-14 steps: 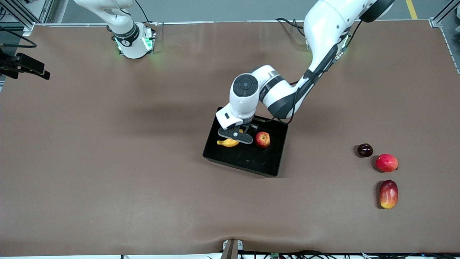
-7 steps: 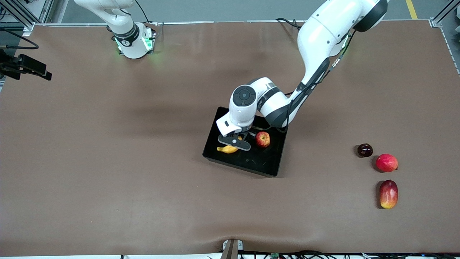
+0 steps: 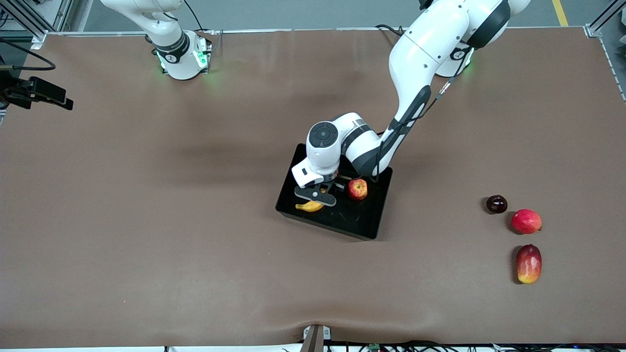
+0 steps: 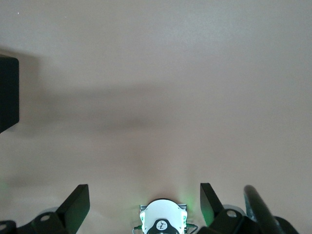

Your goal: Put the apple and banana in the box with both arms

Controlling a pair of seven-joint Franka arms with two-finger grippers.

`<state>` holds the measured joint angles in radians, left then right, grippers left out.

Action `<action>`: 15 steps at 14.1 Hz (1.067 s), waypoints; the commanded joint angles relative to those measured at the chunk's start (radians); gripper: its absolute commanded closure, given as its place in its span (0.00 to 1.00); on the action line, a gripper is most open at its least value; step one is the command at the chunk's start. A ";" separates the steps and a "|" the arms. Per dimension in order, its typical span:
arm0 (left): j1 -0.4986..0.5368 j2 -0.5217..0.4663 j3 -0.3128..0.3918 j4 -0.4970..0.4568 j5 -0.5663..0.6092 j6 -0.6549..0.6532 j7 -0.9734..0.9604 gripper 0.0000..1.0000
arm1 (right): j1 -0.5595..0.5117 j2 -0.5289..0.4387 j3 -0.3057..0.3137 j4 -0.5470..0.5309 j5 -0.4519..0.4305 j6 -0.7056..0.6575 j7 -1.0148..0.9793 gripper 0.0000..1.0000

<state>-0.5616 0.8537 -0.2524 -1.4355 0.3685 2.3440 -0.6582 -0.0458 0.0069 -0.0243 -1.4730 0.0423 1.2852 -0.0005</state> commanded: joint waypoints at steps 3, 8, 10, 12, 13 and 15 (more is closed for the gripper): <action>0.015 -0.125 0.010 0.006 0.009 -0.081 -0.023 0.00 | -0.026 -0.011 0.014 -0.018 0.016 0.000 0.000 0.00; 0.138 -0.342 0.008 0.053 -0.102 -0.319 0.078 0.00 | -0.026 -0.011 0.012 -0.018 0.021 0.003 -0.001 0.00; 0.227 -0.413 0.001 0.046 -0.095 -0.336 0.120 0.00 | -0.028 -0.010 0.012 -0.018 0.022 0.008 0.000 0.00; 0.297 -0.473 0.001 0.038 -0.099 -0.376 0.163 0.00 | -0.026 -0.011 0.012 -0.018 0.022 0.005 0.000 0.00; 0.333 -0.502 0.001 0.038 -0.100 -0.428 0.189 0.00 | -0.023 -0.011 0.014 -0.018 0.022 0.005 0.000 0.00; 0.387 -0.553 0.001 0.040 -0.100 -0.495 0.198 0.00 | -0.028 -0.010 0.014 -0.018 0.022 0.005 0.000 0.00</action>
<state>-0.2150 0.3676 -0.2434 -1.3597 0.2841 1.8969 -0.4747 -0.0516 0.0069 -0.0233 -1.4824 0.0467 1.2867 -0.0005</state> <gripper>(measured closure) 0.000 0.000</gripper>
